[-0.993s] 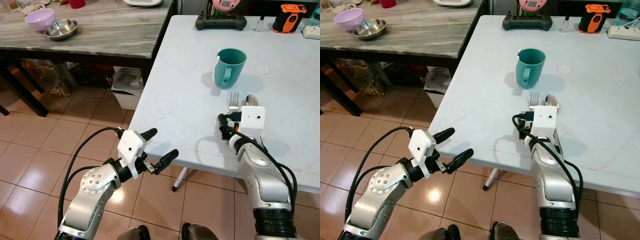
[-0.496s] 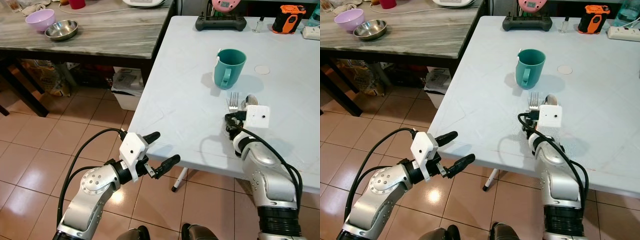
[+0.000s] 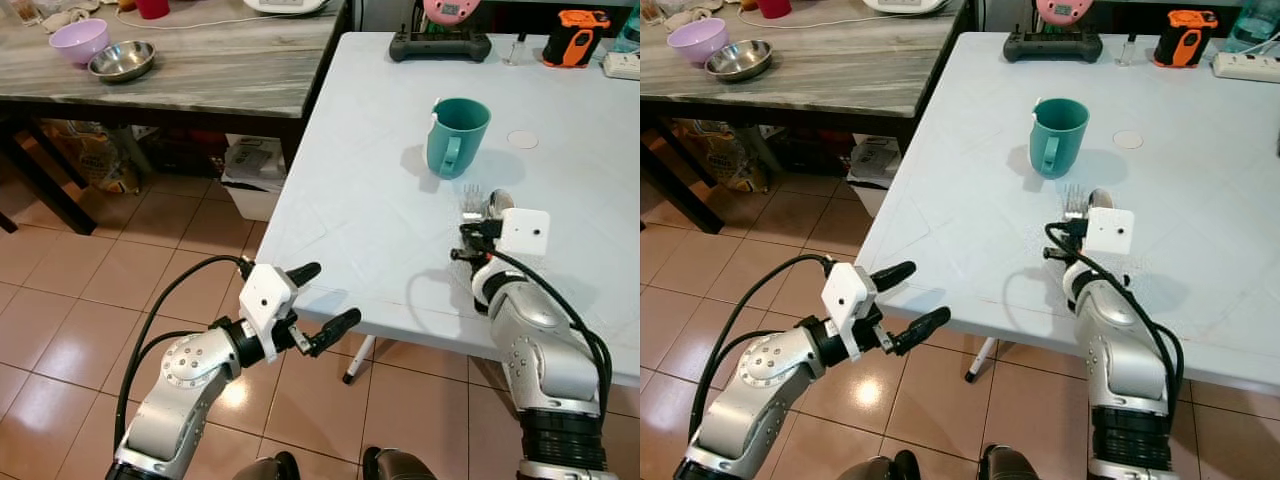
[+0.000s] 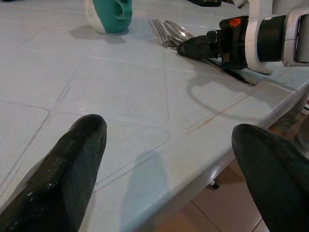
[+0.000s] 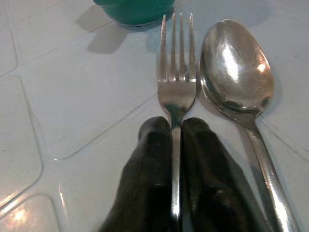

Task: Setting the table

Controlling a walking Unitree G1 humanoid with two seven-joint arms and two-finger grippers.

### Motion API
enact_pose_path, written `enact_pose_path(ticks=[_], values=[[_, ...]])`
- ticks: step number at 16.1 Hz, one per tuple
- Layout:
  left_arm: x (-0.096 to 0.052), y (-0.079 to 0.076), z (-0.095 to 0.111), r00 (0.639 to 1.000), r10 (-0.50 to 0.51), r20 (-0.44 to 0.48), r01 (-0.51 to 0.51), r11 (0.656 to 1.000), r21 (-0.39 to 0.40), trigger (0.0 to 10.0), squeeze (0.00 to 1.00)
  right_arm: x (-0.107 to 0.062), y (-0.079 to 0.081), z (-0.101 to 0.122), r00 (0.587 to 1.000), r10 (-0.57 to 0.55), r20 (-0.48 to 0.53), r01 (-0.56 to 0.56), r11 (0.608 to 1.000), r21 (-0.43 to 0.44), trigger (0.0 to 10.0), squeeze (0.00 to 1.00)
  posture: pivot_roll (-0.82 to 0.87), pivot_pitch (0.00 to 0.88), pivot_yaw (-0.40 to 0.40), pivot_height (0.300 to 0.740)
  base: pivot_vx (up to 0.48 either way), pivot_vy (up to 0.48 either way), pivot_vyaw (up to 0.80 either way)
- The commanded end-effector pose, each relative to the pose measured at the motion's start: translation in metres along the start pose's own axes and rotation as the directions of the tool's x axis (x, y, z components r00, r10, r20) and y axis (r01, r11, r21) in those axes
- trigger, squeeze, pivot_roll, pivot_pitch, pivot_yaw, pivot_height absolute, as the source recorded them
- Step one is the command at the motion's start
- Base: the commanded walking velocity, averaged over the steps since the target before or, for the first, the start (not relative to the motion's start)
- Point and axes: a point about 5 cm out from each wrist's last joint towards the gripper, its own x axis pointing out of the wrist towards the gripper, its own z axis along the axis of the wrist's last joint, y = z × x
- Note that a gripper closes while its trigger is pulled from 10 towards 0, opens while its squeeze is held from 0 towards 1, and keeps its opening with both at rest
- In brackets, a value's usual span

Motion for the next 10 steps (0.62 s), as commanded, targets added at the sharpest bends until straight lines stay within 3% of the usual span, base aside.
enact_pose_path(ticks=[1,5,7,9,10], values=[[-0.003,0.004,0.0,1.0,0.008,-0.014,-0.008,1.0,0.013,10.0,0.0,-0.002,0.006,-0.038,0.983,0.022,-0.183,-0.013,0.999,0.052,0.0,0.0,-0.19,0.184,0.09,0.74,0.0,0.0,0.0],[-0.004,0.016,0.002,0.996,0.088,0.001,-0.088,0.996,0.009,10.0,0.0,-0.002,0.008,-0.03,0.992,0.012,-0.126,0.003,0.993,0.118,0.0,0.0,-0.19,0.184,0.091,0.74,0.0,0.0,0.0],[-0.005,0.032,0.004,0.975,0.222,0.026,-0.221,0.975,-0.026,10.0,0.0,-0.003,0.017,-0.022,0.998,0.019,-0.066,-0.007,0.984,0.179,0.0,0.0,-0.19,0.179,0.094,0.74,0.0,0.0,0.0],[-0.008,0.043,0.005,0.948,0.315,0.049,-0.311,0.948,-0.067,10.0,0.0,-0.007,0.021,-0.013,1.0,0.009,0.018,-0.012,0.986,0.164,0.0,0.0,-0.19,0.178,0.094,0.74,0.0,0.0,0.0],[-0.009,0.049,0.005,0.929,0.364,0.058,-0.359,0.929,-0.085,10.0,0.0,-0.009,0.021,-0.007,0.997,-0.006,0.075,-0.005,0.99,0.138,2.5,0.0,-0.19,0.168,0.094,0.74,0.0,0.0,0.0]])
